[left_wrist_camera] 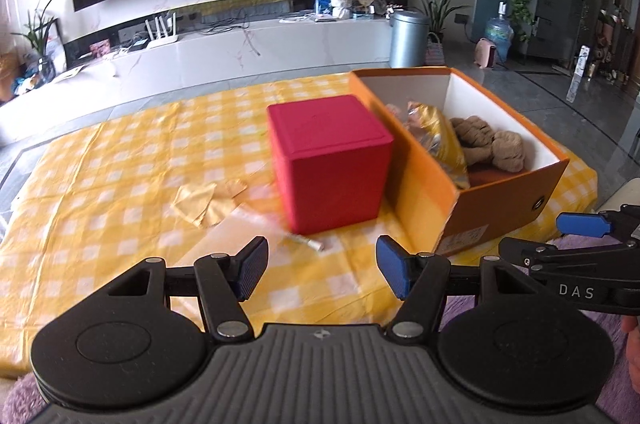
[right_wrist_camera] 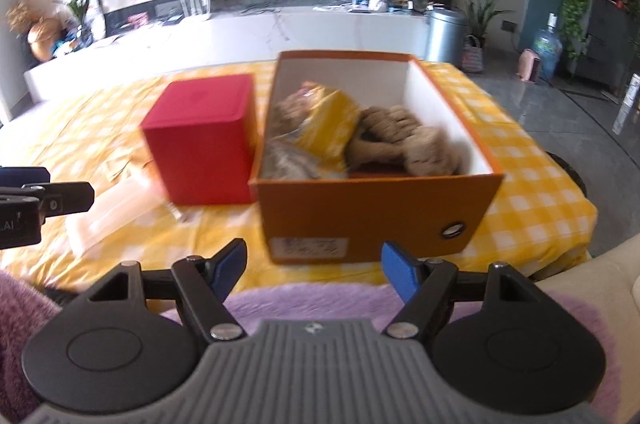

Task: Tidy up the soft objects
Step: 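Withdraw both tools from the box back over the table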

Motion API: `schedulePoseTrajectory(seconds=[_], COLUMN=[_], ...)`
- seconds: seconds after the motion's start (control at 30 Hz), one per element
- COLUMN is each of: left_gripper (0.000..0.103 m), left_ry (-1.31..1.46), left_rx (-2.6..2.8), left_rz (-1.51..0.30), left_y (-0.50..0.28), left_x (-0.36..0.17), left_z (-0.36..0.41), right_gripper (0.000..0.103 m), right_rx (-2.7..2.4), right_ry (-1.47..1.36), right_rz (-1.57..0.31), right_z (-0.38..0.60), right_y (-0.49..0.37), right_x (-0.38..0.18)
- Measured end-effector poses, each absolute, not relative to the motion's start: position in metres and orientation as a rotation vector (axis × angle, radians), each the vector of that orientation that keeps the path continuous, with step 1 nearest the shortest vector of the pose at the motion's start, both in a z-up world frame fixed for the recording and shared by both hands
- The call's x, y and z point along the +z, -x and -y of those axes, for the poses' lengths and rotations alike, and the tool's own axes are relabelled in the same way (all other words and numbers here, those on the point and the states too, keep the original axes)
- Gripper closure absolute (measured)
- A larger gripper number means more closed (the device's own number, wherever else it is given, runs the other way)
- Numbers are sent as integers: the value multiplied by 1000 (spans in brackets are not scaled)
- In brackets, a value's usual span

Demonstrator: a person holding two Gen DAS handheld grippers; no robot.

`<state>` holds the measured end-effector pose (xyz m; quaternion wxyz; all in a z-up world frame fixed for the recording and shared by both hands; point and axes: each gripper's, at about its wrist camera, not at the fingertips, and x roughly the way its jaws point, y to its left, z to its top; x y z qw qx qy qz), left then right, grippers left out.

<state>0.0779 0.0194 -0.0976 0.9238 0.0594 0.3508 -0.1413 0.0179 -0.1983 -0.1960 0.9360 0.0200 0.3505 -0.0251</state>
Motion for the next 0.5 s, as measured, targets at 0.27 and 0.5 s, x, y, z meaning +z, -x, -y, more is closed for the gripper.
schedulePoseTrajectory(seconds=[0.27,0.5], left_gripper=[29,29], left_ry=[-44,21], left_rx=[-221,-188], left_rz=[-770,-799], left_y=[-69,-67], left_x=[-107,-110], left_z=[-67,-102], right_gripper=[29,29], right_rx=[41,107], right_ry=[33,84], right_rz=[-716,-735], right_z=[152,115], right_y=[-14,-21], right_x=[-201,-204])
